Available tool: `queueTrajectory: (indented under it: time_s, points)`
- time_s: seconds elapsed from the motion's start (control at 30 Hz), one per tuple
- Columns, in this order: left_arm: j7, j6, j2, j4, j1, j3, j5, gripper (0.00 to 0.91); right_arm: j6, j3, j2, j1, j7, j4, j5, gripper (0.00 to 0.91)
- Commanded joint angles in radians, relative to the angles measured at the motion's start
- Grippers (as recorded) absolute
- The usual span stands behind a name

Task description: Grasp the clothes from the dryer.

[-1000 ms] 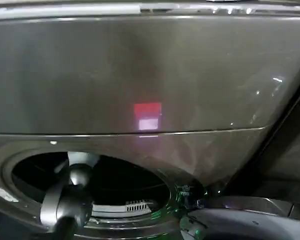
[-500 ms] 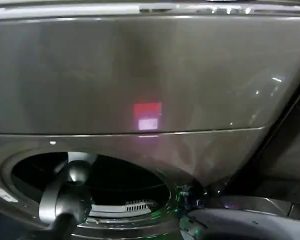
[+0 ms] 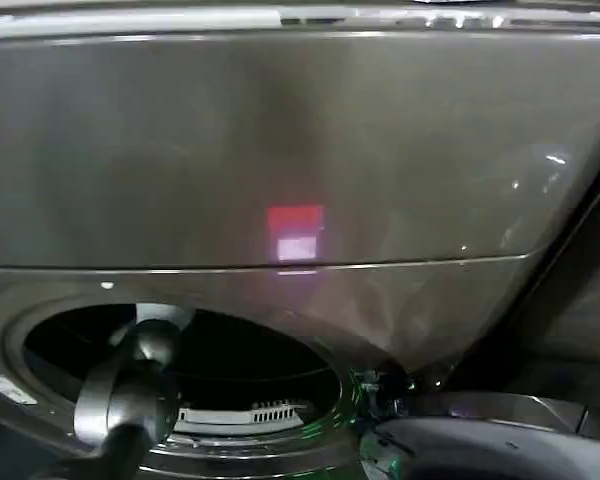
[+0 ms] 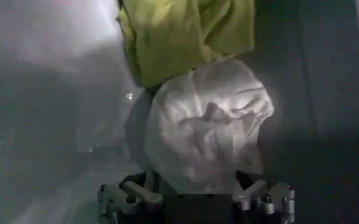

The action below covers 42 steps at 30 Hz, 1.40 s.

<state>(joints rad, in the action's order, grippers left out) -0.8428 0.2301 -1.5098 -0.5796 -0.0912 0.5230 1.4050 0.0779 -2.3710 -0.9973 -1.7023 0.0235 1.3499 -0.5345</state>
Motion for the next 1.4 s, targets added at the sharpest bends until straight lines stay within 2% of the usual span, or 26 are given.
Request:
queueTrajectory:
  time_s: [0.03,0.27,0.3,0.83,1.0,1.07,1.2,1.3,1.4]
  points:
    - [0.045,0.037,-0.007,0.041,-0.002,-0.005,-0.074,0.907,-0.002,0.007,-0.007,0.002,0.000,0.005,0.004,0.907]
    - [-0.034,-0.011,0.004,0.040,-0.015,0.003,-0.046,0.907,-0.007,0.014,-0.010,0.001,0.002,0.005,0.006,0.907]
    - [-0.041,-0.010,0.004,0.039,-0.018,0.005,-0.040,0.000,-0.007,0.013,-0.011,0.001,0.002,0.005,0.006,0.907]
    - [-0.064,-0.013,0.011,-0.004,-0.029,0.026,-0.069,0.000,-0.011,0.008,-0.015,-0.006,0.013,0.003,0.003,0.907]
    - [0.102,-0.048,0.020,-0.136,-0.078,0.000,-0.182,0.000,-0.006,0.022,-0.017,0.003,0.023,0.027,0.001,0.907]
    - [0.247,-0.083,0.021,-0.173,-0.079,-0.018,-0.235,0.000,-0.006,0.028,-0.015,0.009,0.020,0.038,-0.018,0.907]
    - [0.439,-0.203,0.020,-0.264,-0.101,-0.024,-0.475,0.000,-0.008,0.032,-0.015,0.015,0.014,0.050,-0.020,0.907]
    - [0.578,-0.328,0.011,-0.341,-0.142,-0.018,-0.734,0.000,-0.008,0.028,-0.016,0.014,0.022,0.051,-0.029,0.907]
    - [0.687,-0.447,-0.006,-0.397,-0.164,-0.016,-0.896,0.000,0.003,0.032,-0.018,0.013,0.020,0.068,-0.022,0.907]
